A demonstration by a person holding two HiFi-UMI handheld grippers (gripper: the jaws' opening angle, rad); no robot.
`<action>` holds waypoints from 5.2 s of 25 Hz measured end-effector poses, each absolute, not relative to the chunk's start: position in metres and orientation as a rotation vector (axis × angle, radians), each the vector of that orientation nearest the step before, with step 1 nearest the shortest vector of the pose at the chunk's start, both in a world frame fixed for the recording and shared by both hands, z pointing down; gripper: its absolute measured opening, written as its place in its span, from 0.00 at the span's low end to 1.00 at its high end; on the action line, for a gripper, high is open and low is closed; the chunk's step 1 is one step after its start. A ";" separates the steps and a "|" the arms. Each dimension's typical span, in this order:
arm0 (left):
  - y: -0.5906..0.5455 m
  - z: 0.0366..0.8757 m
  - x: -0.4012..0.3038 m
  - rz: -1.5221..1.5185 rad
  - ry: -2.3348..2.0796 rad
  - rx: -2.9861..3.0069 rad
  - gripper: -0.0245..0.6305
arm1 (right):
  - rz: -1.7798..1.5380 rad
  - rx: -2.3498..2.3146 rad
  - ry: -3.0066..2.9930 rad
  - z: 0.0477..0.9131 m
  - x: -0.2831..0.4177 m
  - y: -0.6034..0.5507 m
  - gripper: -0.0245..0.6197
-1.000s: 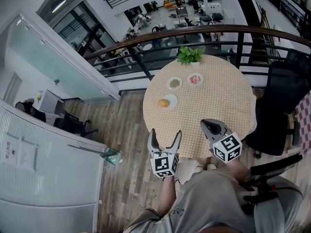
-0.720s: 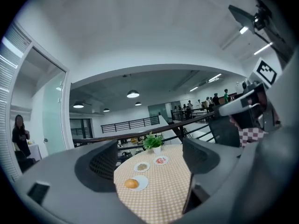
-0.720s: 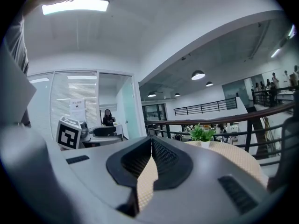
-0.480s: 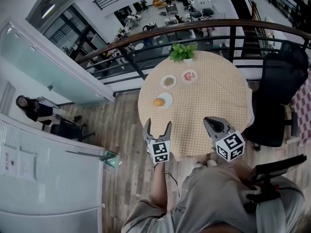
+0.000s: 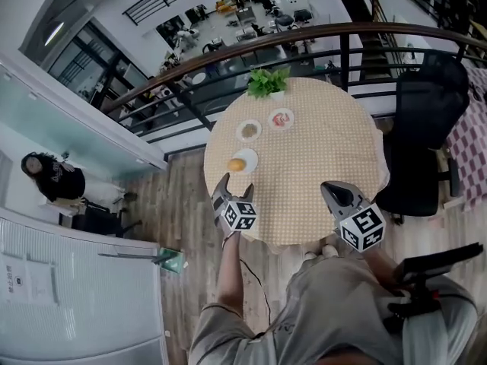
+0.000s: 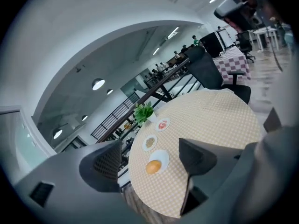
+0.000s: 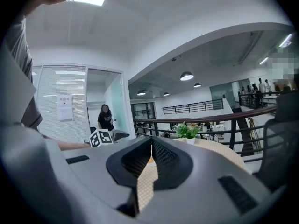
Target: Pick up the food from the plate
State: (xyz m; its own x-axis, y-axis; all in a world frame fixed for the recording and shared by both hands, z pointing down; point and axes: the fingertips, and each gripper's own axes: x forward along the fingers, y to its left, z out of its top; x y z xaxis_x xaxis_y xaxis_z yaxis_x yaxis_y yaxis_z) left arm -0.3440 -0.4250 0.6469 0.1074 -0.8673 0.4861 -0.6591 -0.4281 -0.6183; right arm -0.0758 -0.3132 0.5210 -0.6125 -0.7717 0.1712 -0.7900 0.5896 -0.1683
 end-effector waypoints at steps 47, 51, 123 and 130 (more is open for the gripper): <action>-0.625 0.939 -0.446 -2.038 0.941 -2.319 0.64 | 0.485 1.473 -2.346 0.606 -0.074 -0.349 0.06; -0.626 0.958 -0.450 -2.118 0.878 -2.302 0.64 | 0.488 1.485 -2.322 0.610 -0.071 -0.348 0.06; -0.480 0.540 -0.358 -0.196 1.787 -2.643 0.61 | 0.274 1.216 -2.721 0.527 -0.128 -0.391 0.06; -0.388 0.471 -0.356 0.048 1.772 -2.524 0.61 | 0.253 1.193 -2.753 0.517 -0.135 -0.383 0.06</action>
